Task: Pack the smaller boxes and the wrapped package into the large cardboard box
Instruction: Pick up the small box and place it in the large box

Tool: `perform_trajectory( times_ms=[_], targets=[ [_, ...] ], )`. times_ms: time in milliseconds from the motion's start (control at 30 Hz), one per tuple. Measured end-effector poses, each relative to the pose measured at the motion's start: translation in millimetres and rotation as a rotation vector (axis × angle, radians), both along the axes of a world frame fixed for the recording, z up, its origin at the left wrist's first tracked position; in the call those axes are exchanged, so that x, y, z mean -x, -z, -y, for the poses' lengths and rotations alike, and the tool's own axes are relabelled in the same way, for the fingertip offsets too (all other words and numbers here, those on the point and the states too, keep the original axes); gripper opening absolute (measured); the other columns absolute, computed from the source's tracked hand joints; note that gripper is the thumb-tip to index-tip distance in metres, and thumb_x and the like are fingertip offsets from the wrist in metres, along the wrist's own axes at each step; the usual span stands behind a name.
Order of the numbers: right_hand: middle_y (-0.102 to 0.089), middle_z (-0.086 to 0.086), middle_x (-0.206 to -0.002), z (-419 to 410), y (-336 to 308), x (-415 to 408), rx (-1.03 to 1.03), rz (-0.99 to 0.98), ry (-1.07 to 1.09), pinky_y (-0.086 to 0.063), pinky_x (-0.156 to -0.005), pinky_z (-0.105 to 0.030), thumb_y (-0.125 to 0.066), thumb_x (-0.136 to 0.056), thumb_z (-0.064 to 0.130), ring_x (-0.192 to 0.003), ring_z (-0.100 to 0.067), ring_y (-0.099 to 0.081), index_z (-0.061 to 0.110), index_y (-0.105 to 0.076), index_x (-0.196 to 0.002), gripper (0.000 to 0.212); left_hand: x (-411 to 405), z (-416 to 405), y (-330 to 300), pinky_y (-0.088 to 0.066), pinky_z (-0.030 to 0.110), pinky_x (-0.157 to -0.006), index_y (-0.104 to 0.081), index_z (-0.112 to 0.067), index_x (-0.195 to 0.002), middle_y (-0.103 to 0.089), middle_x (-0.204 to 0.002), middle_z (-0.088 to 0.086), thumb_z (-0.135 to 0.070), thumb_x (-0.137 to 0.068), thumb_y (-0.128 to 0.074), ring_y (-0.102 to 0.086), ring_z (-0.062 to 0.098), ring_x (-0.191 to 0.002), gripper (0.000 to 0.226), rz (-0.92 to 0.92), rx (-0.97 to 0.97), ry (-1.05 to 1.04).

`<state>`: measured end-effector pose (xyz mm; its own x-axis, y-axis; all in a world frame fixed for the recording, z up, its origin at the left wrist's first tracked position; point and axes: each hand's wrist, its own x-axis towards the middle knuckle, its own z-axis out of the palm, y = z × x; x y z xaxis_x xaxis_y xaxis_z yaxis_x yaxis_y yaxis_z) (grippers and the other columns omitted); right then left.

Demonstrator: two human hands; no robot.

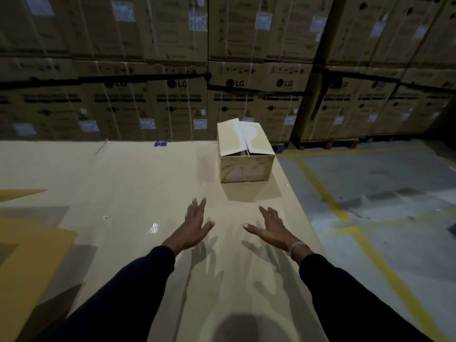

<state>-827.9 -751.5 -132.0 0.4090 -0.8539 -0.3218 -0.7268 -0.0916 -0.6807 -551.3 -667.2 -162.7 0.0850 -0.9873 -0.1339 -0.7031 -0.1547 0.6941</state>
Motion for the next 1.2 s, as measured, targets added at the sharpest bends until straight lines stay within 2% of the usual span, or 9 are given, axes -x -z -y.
perform_trajectory(
  times_ms=[200,333,467,600,667,767,900,1067,1200],
  targets=[
    [0.003,0.001,-0.173,123.3,5.1,-13.1,0.139,0.100,0.116,-0.018,-0.126,-0.051,-0.065,-0.084,0.076,-0.160,-0.029,-0.001,0.028,-0.015,-0.167,0.108,-10.6,108.6,-5.6,0.003,0.045,-0.125,0.006,-0.030,-0.164,0.024,-0.168,0.009,-0.048,-0.107,-0.040,0.021,0.028,-0.155,0.075,0.059,0.025,-0.016],
    [0.004,-0.003,-0.173,216.1,-12.8,-32.2,0.279,0.103,0.109,-0.013,-0.128,-0.052,-0.061,-0.087,0.077,-0.160,-0.032,0.002,0.033,-0.019,-0.165,0.099,-16.8,215.2,-29.1,-0.003,0.052,-0.126,-0.002,-0.033,-0.165,0.013,-0.169,0.020,-0.049,-0.107,-0.039,0.013,0.039,-0.156,0.070,0.113,0.136,-0.077],
    [0.001,-0.004,-0.174,312.5,-45.3,-70.0,0.315,0.143,0.150,-0.019,-0.127,-0.052,-0.057,-0.090,0.076,-0.160,-0.032,-0.005,0.036,-0.028,-0.164,0.088,-26.8,335.3,-68.0,-0.008,0.062,-0.124,-0.010,-0.042,-0.163,0.011,-0.170,0.019,-0.055,-0.106,-0.037,0.008,0.041,-0.156,0.065,0.200,0.204,-0.136],
    [-0.002,-0.012,-0.174,384.4,-44.7,-106.6,0.311,-0.031,0.115,-0.024,-0.125,-0.050,-0.044,-0.096,0.076,-0.157,-0.039,-0.019,0.039,-0.029,-0.163,0.079,-35.0,411.7,-71.2,-0.009,0.061,-0.124,-0.013,-0.042,-0.162,0.018,-0.169,0.018,-0.070,-0.099,-0.038,0.008,0.049,-0.154,0.074,0.163,0.075,-0.246],
    [0.000,-0.014,-0.173,399.4,-20.9,-114.5,0.336,-0.251,0.079,-0.031,-0.121,-0.049,-0.033,-0.095,0.081,-0.155,-0.042,-0.025,0.043,-0.020,-0.164,0.080,-34.4,416.3,-42.1,-0.019,0.055,-0.122,-0.013,-0.041,-0.163,0.021,-0.168,0.019,-0.079,-0.093,-0.037,-0.007,0.050,-0.153,0.083,0.257,0.004,-0.263],
    [-0.017,-0.015,-0.172,413.0,3.4,-117.1,0.451,-0.445,0.073,-0.046,-0.110,-0.049,-0.025,-0.086,0.092,-0.145,-0.043,-0.042,0.047,-0.010,-0.164,0.091,-36.4,420.9,-13.0,-0.035,0.049,-0.115,-0.015,-0.039,-0.163,0.012,-0.169,0.022,-0.084,-0.089,-0.037,-0.030,0.047,-0.148,0.090,0.379,0.051,-0.291],
    [-0.038,-0.017,-0.164,418.8,-6.6,-119.9,0.497,-0.510,0.071,-0.047,-0.103,-0.045,-0.026,-0.082,0.096,-0.142,-0.042,-0.045,0.042,-0.008,-0.166,0.101,-41.8,426.0,-19.4,-0.039,0.048,-0.110,-0.020,-0.039,-0.162,-0.020,-0.165,0.024,-0.090,-0.082,-0.037,-0.036,0.045,-0.145,0.096,0.430,0.075,-0.286],
    [-0.044,-0.014,-0.160,393.6,-9.1,-113.5,0.445,-0.462,0.140,-0.050,-0.103,-0.045,-0.030,-0.076,0.100,-0.139,-0.039,-0.050,0.042,-0.010,-0.166,0.109,-34.0,398.9,-27.2,-0.041,0.049,-0.109,-0.018,-0.041,-0.162,-0.012,-0.166,0.023,-0.087,-0.084,-0.042,-0.040,0.046,-0.141,0.094,0.421,0.059,-0.271],
    [-0.046,-0.013,-0.159,359.4,-9.5,-104.6,0.400,-0.414,0.178,-0.050,-0.103,-0.046,-0.032,-0.076,0.100,-0.137,-0.038,-0.051,0.046,-0.011,-0.164,0.106,-28.7,368.0,-31.7,-0.043,0.047,-0.105,-0.016,-0.041,-0.162,-0.020,-0.160,0.023,-0.086,-0.085,-0.042,-0.046,0.047,-0.134,0.093,0.420,0.034,-0.268]
  ],
)
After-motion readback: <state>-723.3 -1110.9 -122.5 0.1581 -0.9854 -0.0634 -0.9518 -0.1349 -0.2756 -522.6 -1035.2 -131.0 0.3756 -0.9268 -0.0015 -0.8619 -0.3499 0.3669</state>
